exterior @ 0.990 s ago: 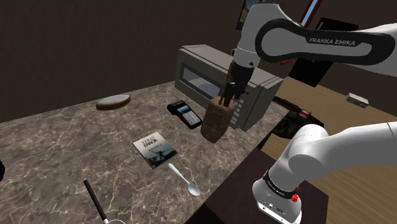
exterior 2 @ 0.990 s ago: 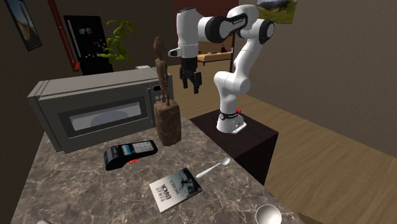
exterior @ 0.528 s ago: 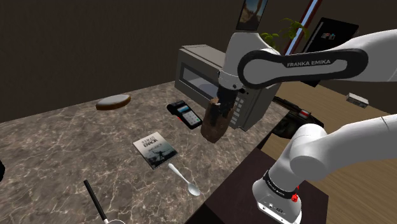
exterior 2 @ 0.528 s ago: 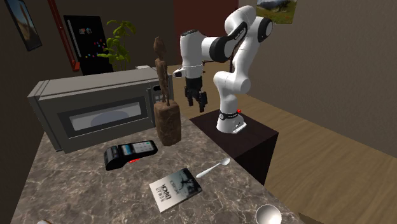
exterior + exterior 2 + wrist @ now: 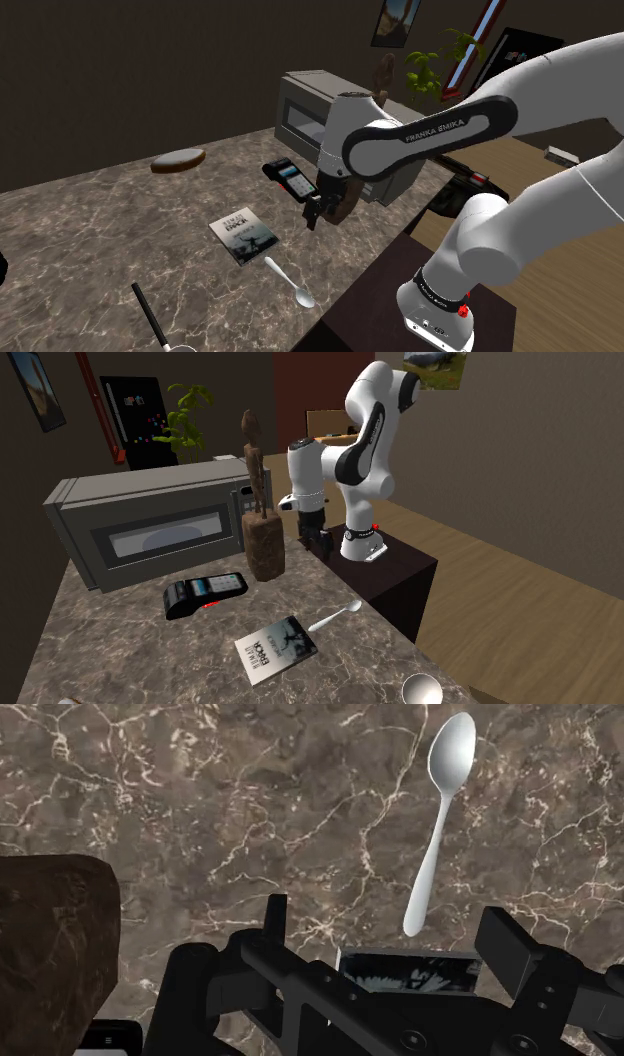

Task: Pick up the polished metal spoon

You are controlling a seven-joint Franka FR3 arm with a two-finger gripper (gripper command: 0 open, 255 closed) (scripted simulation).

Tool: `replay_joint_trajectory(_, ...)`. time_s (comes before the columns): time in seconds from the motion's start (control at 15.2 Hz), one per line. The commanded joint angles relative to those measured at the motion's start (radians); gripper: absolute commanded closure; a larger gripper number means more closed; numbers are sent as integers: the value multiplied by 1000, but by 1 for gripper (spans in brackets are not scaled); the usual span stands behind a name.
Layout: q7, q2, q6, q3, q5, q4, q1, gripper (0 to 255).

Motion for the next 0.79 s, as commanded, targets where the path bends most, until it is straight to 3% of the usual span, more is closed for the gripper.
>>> replay_joint_trajectory(0.0, 15, 75, 78, 23, 29, -3, 17, 0)
replay_joint_trajectory(0.59, 68, 445, 380, 105, 124, 63, 85, 0)
replay_joint_trajectory(0.73, 75, 494, 414, 113, 131, 79, 93, 0)
